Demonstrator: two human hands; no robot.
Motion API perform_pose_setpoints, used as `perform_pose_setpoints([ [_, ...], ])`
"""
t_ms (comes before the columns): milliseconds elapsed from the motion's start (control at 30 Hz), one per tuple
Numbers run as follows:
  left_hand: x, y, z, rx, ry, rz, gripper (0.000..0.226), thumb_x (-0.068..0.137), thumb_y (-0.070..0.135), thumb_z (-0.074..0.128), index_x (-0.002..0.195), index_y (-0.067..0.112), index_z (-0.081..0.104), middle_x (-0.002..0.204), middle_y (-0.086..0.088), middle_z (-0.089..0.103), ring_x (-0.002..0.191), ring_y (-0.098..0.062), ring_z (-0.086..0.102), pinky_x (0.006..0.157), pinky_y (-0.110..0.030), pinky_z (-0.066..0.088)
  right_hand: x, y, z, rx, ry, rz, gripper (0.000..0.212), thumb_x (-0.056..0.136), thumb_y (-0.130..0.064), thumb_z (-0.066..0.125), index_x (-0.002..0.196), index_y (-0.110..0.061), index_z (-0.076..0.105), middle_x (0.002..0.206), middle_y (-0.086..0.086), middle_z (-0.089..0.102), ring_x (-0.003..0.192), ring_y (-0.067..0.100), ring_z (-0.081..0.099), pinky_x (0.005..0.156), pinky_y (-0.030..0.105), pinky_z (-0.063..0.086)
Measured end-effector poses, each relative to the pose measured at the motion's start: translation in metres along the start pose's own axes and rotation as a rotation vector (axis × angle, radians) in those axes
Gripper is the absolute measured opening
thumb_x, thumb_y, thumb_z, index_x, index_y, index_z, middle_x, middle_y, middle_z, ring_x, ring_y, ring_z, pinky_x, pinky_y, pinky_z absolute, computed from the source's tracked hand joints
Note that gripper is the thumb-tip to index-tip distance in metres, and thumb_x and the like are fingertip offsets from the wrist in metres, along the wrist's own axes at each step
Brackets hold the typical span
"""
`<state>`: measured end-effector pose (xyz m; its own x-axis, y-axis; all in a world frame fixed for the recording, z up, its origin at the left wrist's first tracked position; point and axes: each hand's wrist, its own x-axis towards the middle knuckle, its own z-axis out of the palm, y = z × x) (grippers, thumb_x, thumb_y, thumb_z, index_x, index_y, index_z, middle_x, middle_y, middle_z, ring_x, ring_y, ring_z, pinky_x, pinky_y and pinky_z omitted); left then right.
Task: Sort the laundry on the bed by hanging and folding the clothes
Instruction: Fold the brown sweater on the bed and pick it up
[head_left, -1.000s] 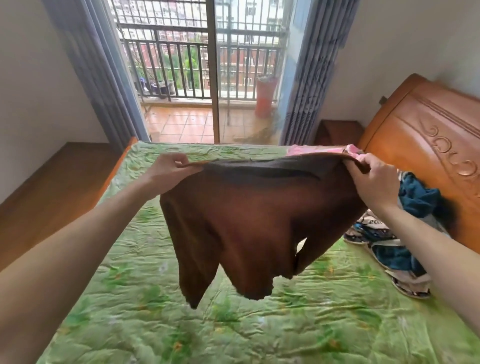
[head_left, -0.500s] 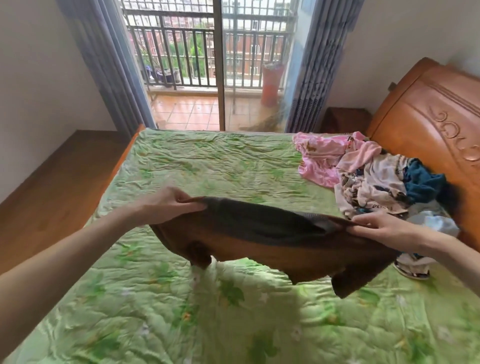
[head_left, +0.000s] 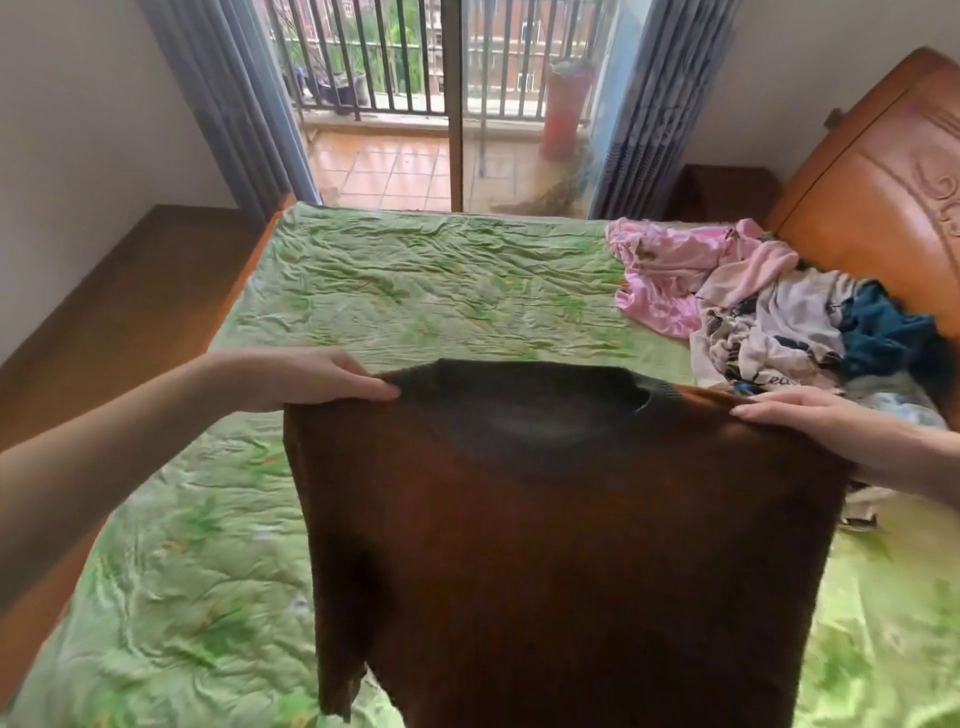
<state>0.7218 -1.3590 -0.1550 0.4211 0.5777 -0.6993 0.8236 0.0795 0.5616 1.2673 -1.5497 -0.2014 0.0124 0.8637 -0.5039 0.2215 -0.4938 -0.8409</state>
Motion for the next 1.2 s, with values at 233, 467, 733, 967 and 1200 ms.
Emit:
perform_pose_setpoints([
  [233, 0.124, -0.080, 0.076, -0.043, 0.321, 0.082, 0.033, 0.098, 0.049, 0.068, 0.091, 0.018, 0.078, 0.082, -0.006, 0.077, 0.072, -0.017, 0.069, 0.062, -0.026, 0.048, 0.088, 0.061, 0.060, -0.124, 0.238, 0.067, 0.018, 0.095, -0.024, 0.069, 0.082, -0.014, 0.077, 0.077, -0.004, 0.072, 0.066, 0.004, 0.064, 0.054, 0.013, 0.046],
  [467, 0.238, -0.128, 0.146, -0.166, 0.462, 0.085, 0.011, 0.101, 0.024, 0.068, 0.104, 0.014, 0.066, 0.076, -0.009, 0.067, 0.063, -0.016, 0.052, 0.057, -0.031, 0.038, 0.193, 0.149, 0.078, -0.259, 0.387, 0.148, 0.014, 0.097, -0.023, 0.072, 0.085, -0.015, 0.075, 0.064, -0.018, 0.069, 0.056, -0.011, 0.057, 0.050, 0.004, 0.038],
  [733, 0.377, -0.131, 0.091, 0.051, 0.620, 0.022, 0.027, 0.083, 0.050, 0.070, 0.083, 0.023, 0.069, 0.080, 0.004, 0.068, 0.077, -0.019, 0.062, 0.066, -0.033, 0.047, 0.337, 0.182, 0.051, -0.400, 0.445, 0.086, 0.022, 0.097, -0.040, 0.070, 0.083, -0.023, 0.069, 0.082, -0.001, 0.071, 0.072, 0.013, 0.060, 0.066, 0.033, 0.047],
  [967, 0.505, -0.158, 0.076, 0.215, 0.602, -0.061, 0.032, 0.096, 0.053, 0.064, 0.095, 0.022, 0.074, 0.099, -0.005, 0.072, 0.097, -0.030, 0.068, 0.074, -0.036, 0.050, 0.458, 0.209, 0.037, -0.700, 0.500, 0.063, 0.026, 0.096, -0.049, 0.066, 0.089, -0.024, 0.066, 0.097, 0.010, 0.072, 0.091, 0.030, 0.065, 0.074, 0.035, 0.040],
  [1200, 0.584, -0.183, 0.069, 0.293, 0.636, -0.042, 0.030, 0.098, 0.052, 0.064, 0.099, 0.023, 0.073, 0.105, -0.009, 0.074, 0.101, -0.034, 0.069, 0.082, -0.042, 0.055, 0.545, 0.233, 0.037, -0.948, 0.559, 0.042, 0.031, 0.100, -0.050, 0.059, 0.098, -0.020, 0.067, 0.107, 0.020, 0.073, 0.102, 0.043, 0.067, 0.078, 0.044, 0.047],
])
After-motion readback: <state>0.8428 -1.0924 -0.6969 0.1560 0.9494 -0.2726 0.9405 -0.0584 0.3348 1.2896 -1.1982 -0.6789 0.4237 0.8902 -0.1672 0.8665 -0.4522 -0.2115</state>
